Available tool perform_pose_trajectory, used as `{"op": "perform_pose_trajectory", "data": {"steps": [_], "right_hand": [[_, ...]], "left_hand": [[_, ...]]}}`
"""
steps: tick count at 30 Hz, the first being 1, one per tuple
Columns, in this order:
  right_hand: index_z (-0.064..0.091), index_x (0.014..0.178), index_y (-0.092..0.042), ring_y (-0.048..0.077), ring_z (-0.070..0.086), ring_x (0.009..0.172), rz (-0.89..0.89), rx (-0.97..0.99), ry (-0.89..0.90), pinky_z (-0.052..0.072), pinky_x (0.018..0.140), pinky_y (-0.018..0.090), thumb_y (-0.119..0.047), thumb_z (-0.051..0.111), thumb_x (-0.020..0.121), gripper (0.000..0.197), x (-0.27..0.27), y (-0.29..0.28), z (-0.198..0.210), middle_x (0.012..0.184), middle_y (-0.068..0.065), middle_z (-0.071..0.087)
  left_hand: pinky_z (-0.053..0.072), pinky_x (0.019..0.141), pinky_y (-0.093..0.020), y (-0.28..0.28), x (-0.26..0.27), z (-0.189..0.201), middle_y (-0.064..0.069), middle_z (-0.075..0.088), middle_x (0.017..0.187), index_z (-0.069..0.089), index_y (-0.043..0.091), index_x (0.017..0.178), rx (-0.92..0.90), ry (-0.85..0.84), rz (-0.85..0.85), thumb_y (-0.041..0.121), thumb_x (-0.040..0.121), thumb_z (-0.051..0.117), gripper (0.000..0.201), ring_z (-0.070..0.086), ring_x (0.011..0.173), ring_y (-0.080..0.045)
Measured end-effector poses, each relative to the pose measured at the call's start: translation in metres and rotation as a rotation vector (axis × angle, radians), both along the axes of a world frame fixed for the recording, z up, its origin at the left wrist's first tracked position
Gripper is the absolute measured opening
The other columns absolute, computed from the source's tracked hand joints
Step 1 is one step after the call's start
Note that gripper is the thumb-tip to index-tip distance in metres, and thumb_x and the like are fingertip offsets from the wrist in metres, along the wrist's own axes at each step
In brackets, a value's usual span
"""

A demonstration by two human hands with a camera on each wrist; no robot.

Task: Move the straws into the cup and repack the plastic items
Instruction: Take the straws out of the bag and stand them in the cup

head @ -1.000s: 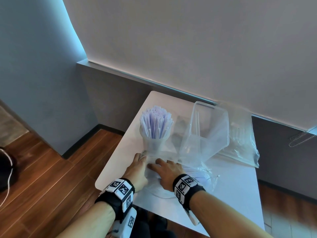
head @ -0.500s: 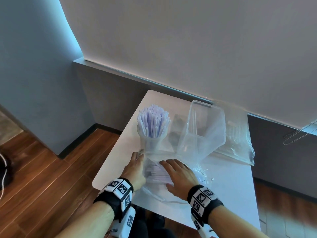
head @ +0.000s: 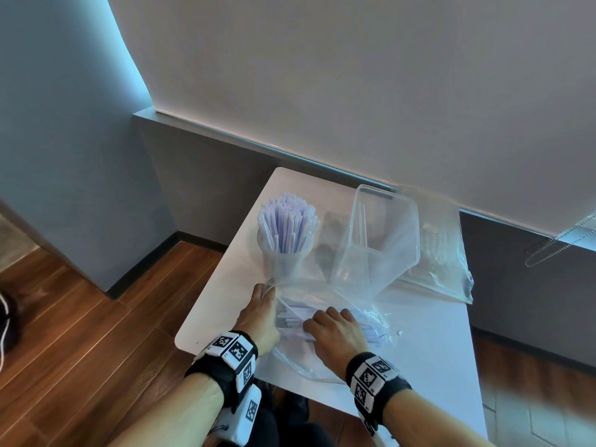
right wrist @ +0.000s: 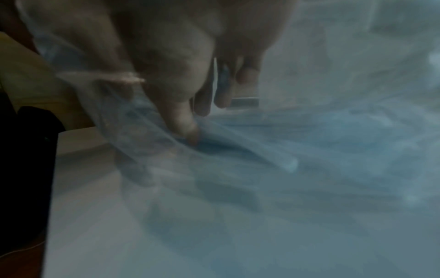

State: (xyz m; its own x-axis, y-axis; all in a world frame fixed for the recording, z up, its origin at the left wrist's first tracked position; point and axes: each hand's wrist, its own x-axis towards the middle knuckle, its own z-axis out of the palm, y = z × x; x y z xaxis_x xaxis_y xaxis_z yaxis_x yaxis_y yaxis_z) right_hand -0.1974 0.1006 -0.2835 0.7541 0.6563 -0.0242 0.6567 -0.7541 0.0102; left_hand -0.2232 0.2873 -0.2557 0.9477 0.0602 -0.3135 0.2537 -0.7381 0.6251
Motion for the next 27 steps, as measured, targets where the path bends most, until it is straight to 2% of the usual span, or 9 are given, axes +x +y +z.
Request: {"op": "perform_pose_trajectory", "data": {"steps": [2,4,6,9,12,15,17,21,27], "right_hand": [[0.065,0.092,-0.026,0.02,0.062,0.067,-0.044,-0.015,0.031,0.05,0.061,0.033,-0.013,0.082,0.046,0.05,0.0,0.001,0.001,0.073,-0.008,0.066],[0.065,0.09,-0.027,0.019,0.063,0.066,-0.108,-0.04,0.077,0.051,0.061,0.033,-0.013,0.082,0.045,0.05,-0.001,0.002,0.005,0.072,-0.008,0.066],[0.067,0.087,-0.027,0.02,0.064,0.074,-0.135,-0.065,0.139,0.05,0.067,0.034,-0.014,0.079,0.057,0.035,0.0,0.001,0.009,0.079,-0.007,0.068],[0.063,0.108,-0.024,0.025,0.059,0.101,-0.113,-0.093,0.209,0.043,0.086,0.036,-0.018,0.059,0.087,0.023,0.004,-0.003,0.016,0.108,-0.002,0.066],[0.059,0.116,-0.024,0.024,0.054,0.11,-0.131,-0.087,0.211,0.043,0.089,0.035,-0.022,0.057,0.092,0.024,0.006,-0.012,0.019,0.117,-0.002,0.061],[0.053,0.122,-0.021,0.025,0.055,0.109,-0.17,-0.072,0.26,0.047,0.088,0.038,-0.03,0.061,0.089,0.034,0.005,-0.015,0.019,0.119,0.0,0.057],[0.056,0.118,-0.02,0.026,0.058,0.103,-0.139,-0.096,0.246,0.049,0.083,0.039,-0.026,0.063,0.086,0.033,0.002,-0.008,0.02,0.114,0.001,0.059],[0.068,0.072,-0.024,0.02,0.062,0.061,-0.115,-0.185,0.162,0.05,0.05,0.033,-0.016,0.084,0.047,0.031,-0.002,0.001,0.015,0.068,-0.006,0.062],[0.065,0.059,-0.024,0.021,0.058,0.049,-0.062,-0.173,0.084,0.048,0.048,0.03,-0.019,0.083,0.038,0.028,-0.004,0.002,0.01,0.054,-0.006,0.058]], "left_hand": [[0.042,0.103,-0.032,0.0,0.0,-0.001,0.0,0.021,0.148,0.016,0.025,0.152,-0.008,0.011,0.003,-0.001,0.078,0.069,0.095,0.05,0.126,-0.027],[0.043,0.102,-0.032,0.001,0.0,-0.001,-0.001,0.023,0.147,0.017,0.025,0.152,-0.003,0.01,0.002,0.0,0.078,0.069,0.093,0.051,0.124,-0.027],[0.043,0.102,-0.032,0.002,0.0,-0.001,-0.001,0.023,0.147,0.018,0.024,0.151,0.006,0.001,0.0,0.001,0.078,0.068,0.091,0.052,0.123,-0.027],[0.043,0.102,-0.034,0.004,0.0,0.0,-0.001,0.024,0.147,0.018,0.023,0.152,0.002,0.013,-0.002,-0.001,0.078,0.068,0.092,0.053,0.123,-0.027],[0.043,0.104,-0.034,0.003,0.0,0.002,-0.002,0.024,0.147,0.017,0.022,0.153,-0.007,0.02,0.0,-0.001,0.078,0.067,0.092,0.053,0.122,-0.028],[0.042,0.104,-0.034,0.002,0.001,0.005,-0.001,0.024,0.147,0.017,0.023,0.152,-0.01,0.014,-0.005,-0.001,0.08,0.066,0.091,0.053,0.122,-0.028],[0.043,0.104,-0.035,0.0,0.001,0.006,-0.001,0.024,0.147,0.016,0.023,0.152,-0.009,0.009,-0.01,0.0,0.08,0.067,0.091,0.053,0.122,-0.028],[0.043,0.104,-0.035,-0.002,0.0,0.009,-0.001,0.022,0.148,0.019,0.023,0.151,-0.015,0.013,0.0,-0.001,0.08,0.066,0.089,0.053,0.123,-0.03],[0.042,0.103,-0.034,0.0,0.0,0.008,-0.001,0.025,0.146,0.021,0.023,0.15,-0.019,0.006,0.0,0.002,0.08,0.067,0.086,0.053,0.121,-0.03]]}}
